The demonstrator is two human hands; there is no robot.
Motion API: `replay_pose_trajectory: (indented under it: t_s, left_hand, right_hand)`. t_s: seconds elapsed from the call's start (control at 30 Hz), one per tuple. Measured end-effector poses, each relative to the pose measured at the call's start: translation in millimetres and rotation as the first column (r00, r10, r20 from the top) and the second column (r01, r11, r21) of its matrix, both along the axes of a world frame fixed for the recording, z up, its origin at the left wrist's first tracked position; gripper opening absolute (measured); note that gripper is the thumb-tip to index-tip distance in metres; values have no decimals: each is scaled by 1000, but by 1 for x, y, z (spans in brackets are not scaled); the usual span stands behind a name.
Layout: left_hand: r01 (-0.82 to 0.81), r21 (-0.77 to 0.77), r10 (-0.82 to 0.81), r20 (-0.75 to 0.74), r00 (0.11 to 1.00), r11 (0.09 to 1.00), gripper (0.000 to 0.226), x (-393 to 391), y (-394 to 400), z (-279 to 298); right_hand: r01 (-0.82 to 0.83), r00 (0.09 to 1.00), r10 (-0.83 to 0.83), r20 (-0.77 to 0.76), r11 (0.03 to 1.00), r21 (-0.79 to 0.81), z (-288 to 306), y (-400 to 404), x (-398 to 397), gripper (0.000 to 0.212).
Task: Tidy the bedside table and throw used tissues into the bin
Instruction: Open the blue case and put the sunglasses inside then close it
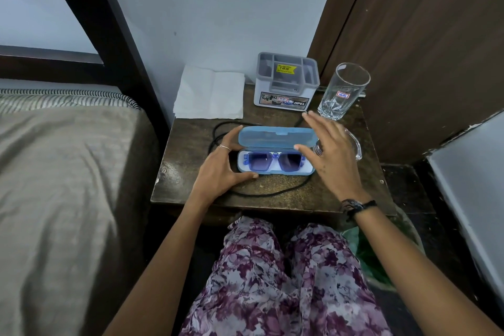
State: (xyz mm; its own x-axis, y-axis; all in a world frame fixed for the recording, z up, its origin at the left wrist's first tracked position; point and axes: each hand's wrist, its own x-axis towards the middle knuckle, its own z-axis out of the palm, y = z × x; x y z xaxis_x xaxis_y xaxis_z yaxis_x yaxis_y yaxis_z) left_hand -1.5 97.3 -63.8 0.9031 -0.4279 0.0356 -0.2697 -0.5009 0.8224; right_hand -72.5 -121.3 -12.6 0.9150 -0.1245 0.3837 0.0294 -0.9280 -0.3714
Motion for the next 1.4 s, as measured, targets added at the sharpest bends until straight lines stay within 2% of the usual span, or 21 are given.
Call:
replay_pose_trajectory:
  t_s: [0.07, 0.2, 0.43, 0.57, 0.63, 0.77, 0.9, 1.07, 1.23, 1.4]
  left_hand:
    - [1, -9, -1, -12, 1000, 1000, 93, -1, -1, 0]
    - [6, -11, -6, -1, 1000, 1000, 84, -1, -1, -1]
    - [-4, -10, 4, -34, 999, 1000, 102, 0, -1, -3]
    - [14, -6, -15, -18, 1000, 1000, 111, 2, -2, -5]
    - [14, -5, -14, -17, 1000, 1000, 111, 2, -3, -6]
    - [18, -10, -18, -22, 1000, 1000, 104, 3, -2, -7]
    - [79, 18, -80, 81, 993, 997, 91, 4, -2, -7]
    - [196, 245, -269, 314, 910, 949, 76, 6, -1, -14]
    - [160, 305, -265, 342, 902, 939, 72, 2, -2, -15]
    - [144, 299, -261, 399, 879, 943, 61, -6, -3, -14]
  right_hand:
    - [-50, 994, 50, -100, 999, 2, -6, -1, -1, 60]
    - [-92, 994, 88, -71, 994, -59, -20, 0, -12, 48]
    - [-162, 983, 146, -112, 976, -146, -32, 0, -23, 52]
    - [-221, 958, 180, -223, 960, -171, -31, 1, -16, 62]
    - [-255, 943, 200, -268, 948, -191, -31, 3, -12, 65]
    - [-290, 939, 228, -258, 927, -236, -35, 4, -9, 64]
    - [-279, 947, 224, -230, 929, -244, -43, 4, -10, 59]
    - [-239, 962, 191, -197, 937, -257, -50, 11, -14, 54]
    - [-212, 964, 158, -216, 942, -260, -52, 15, -17, 55]
    - [-247, 943, 198, -269, 955, -165, -37, 10, -12, 56]
